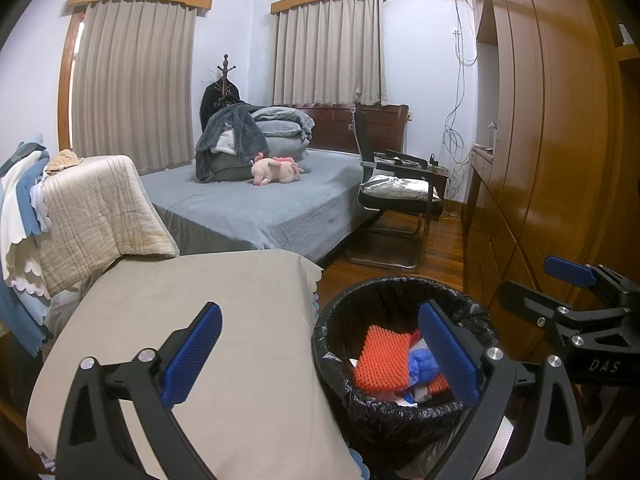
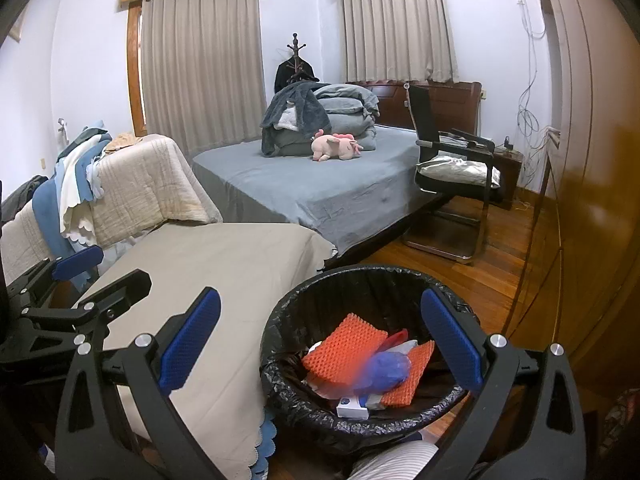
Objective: Collect trash
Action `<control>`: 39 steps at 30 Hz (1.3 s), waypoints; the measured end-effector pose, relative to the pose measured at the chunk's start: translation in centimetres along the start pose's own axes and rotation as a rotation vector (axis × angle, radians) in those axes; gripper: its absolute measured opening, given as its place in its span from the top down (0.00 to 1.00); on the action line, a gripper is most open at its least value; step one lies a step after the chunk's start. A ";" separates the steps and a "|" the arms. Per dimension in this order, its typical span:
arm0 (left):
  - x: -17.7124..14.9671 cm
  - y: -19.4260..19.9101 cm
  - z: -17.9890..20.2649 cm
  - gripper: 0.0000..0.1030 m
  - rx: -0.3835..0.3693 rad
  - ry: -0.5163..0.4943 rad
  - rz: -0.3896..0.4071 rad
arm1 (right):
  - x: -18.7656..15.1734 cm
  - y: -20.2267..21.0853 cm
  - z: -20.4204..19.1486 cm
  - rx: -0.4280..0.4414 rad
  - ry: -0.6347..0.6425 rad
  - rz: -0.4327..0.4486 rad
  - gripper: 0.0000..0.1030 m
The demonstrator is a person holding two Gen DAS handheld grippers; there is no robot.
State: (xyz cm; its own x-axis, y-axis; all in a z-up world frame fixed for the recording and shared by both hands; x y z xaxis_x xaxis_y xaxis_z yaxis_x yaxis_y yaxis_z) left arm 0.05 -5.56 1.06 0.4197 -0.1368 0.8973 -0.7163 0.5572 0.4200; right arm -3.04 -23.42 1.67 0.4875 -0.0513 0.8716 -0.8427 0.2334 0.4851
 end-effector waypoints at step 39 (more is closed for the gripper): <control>-0.3 0.1 -0.1 0.06 0.001 0.001 -0.007 | 0.0 0.0 0.1 0.002 0.001 -0.005 0.05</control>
State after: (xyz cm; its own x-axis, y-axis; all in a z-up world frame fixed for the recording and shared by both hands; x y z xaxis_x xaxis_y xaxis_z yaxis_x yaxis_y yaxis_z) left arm -0.08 -5.38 0.86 0.4252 -0.1399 0.8942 -0.7139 0.5555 0.4264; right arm -3.06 -23.47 1.67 0.4920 -0.0518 0.8690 -0.8407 0.2308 0.4898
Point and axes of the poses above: each gripper's, at about its wrist camera, not at the fingertips, and y roughly against the way its jaws point, z to its right, x to its top, the point moved 3 cm from there along -y, roughly the way its jaws point, and after that the axes turned 14 degrees about -x, right-handed, at the moved point
